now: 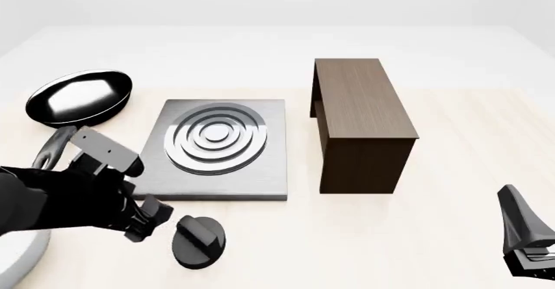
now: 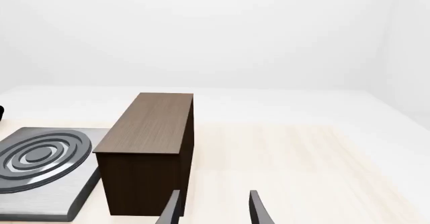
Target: Turn on the stove.
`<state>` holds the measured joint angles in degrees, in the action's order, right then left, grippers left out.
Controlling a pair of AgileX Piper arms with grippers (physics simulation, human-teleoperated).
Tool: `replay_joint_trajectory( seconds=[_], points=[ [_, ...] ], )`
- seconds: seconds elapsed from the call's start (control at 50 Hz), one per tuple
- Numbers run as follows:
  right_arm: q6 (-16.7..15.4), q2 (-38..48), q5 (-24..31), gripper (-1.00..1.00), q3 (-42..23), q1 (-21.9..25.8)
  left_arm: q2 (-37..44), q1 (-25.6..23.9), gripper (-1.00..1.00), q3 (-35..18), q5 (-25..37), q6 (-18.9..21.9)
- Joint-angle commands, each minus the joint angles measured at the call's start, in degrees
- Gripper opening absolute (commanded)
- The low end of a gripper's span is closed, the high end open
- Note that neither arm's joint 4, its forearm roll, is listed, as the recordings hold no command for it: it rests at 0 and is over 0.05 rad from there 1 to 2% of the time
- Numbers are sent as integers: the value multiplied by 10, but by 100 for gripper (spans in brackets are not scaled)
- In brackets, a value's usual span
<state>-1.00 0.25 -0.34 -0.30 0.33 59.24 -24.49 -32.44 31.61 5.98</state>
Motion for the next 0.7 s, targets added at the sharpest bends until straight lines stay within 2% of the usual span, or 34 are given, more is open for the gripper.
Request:
replay_joint_trajectory(
  seconds=[0.02, 0.7],
  points=[
    [1, -1, 0, 100, 0, 0, 3, 21, 100, -15, 2, 3],
    [1, -1, 0, 100, 0, 0, 47, 99, 100, -139, 30, -38]
  ],
)
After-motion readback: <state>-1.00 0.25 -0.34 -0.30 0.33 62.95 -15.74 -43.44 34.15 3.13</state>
